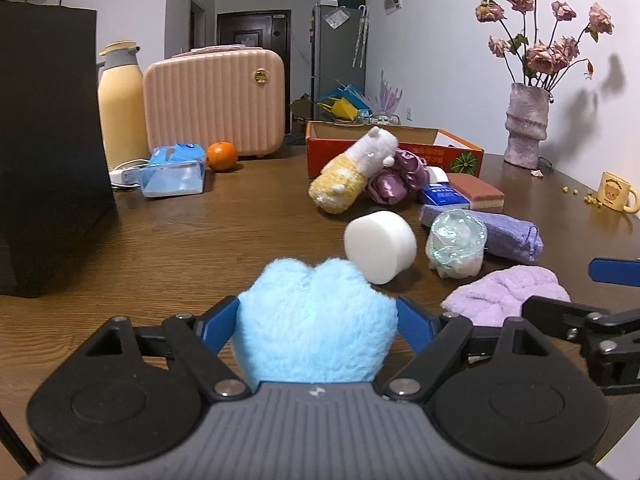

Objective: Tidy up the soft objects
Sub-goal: 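Lift the blue plush with the left tool while the right tool grasps the lilac headband, then carry the blue plush and lilac headband with both tools toward the cardboard box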

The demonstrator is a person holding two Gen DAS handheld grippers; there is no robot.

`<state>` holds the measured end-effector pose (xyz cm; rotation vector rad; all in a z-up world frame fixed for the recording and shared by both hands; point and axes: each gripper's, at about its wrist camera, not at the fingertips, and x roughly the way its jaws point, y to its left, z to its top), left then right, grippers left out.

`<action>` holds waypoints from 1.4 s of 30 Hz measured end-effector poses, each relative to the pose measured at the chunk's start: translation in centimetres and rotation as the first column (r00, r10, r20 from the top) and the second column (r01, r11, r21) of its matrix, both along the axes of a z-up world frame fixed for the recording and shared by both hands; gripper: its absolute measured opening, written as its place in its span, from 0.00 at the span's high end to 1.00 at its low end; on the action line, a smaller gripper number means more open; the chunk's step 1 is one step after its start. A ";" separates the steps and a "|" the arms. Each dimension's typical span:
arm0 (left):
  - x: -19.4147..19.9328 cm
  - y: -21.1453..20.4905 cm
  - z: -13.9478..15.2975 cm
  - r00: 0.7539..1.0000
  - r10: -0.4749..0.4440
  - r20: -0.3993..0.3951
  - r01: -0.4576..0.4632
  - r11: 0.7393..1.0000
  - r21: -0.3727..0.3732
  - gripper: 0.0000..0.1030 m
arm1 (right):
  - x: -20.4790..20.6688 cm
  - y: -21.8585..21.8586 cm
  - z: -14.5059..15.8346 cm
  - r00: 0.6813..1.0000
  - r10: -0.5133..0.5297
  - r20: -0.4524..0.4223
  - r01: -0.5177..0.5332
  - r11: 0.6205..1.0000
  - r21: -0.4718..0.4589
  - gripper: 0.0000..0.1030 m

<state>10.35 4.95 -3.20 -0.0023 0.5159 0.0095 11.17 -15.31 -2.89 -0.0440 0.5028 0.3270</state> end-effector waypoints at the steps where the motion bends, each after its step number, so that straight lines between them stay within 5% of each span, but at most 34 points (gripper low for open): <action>1: 0.0 0.1 0.0 1.000 0.004 0.001 -0.004 1.000 0.000 0.18 | 0.3 0.3 -0.1 1.000 0.003 -0.005 -0.003 1.000 -0.002 0.00; 16: -0.2 1.5 0.2 0.999 0.033 0.006 -0.033 0.999 -0.007 0.18 | 4.1 2.4 -2.2 0.996 -0.031 -0.089 0.028 0.999 -0.041 0.05; 25: -0.1 1.3 0.3 0.999 0.032 0.012 -0.032 0.999 -0.010 0.18 | 4.4 2.0 -2.1 0.995 -0.013 -0.102 0.012 1.000 -0.012 0.31; 32: 0.1 1.0 0.8 0.999 0.024 0.021 -0.024 1.000 -0.009 0.18 | 4.3 0.7 -1.6 0.995 0.003 -0.096 0.001 0.999 0.046 0.72; 42: 0.6 0.6 1.6 0.999 0.012 0.039 -0.012 1.000 -0.006 0.18 | 3.7 0.0 -0.5 0.999 0.028 -0.042 -0.025 0.997 0.075 0.78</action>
